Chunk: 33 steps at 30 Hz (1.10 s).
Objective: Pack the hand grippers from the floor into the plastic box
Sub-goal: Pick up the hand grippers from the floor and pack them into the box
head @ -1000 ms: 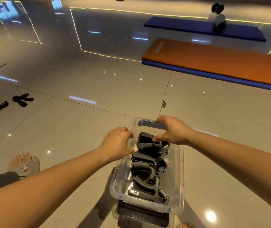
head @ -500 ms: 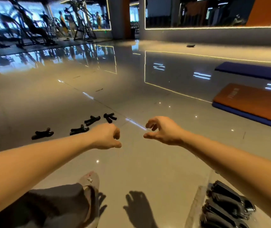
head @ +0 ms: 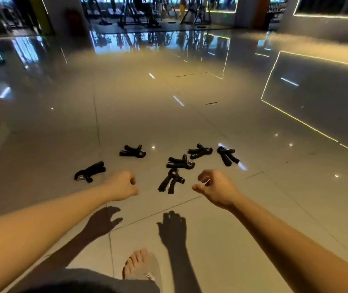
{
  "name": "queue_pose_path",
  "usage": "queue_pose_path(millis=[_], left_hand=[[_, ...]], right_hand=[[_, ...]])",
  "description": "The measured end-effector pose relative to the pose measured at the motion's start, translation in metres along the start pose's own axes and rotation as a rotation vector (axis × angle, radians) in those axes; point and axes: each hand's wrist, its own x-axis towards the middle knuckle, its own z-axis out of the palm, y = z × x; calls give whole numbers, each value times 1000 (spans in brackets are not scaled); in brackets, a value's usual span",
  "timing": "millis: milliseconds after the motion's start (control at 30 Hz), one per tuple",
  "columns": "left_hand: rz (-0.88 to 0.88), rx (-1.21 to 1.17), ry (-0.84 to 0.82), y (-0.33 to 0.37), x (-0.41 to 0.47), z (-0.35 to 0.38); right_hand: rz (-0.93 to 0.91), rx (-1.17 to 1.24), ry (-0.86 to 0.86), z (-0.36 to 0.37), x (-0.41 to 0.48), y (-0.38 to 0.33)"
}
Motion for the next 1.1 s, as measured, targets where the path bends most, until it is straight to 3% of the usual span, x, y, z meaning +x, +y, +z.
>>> queue_pose_path(millis=[233, 433, 533, 700, 900, 1100], left_hand=[[-180, -171, 5, -106, 117, 59], [-315, -245, 86, -169, 196, 96], [-367, -157, 130, -197, 229, 100], [-471, 42, 99, -236, 270, 103], [-556, 62, 30, -280, 293, 113], [-399, 125, 255, -269, 280, 131]], right_hand=[[73, -14, -82, 106, 139, -16], [307, -109, -203, 182, 222, 15], [403, -170, -197, 211, 250, 25], [416, -481, -64, 248, 276, 18], [232, -640, -27, 261, 273, 24], [-89, -423, -15, 260, 260, 34]])
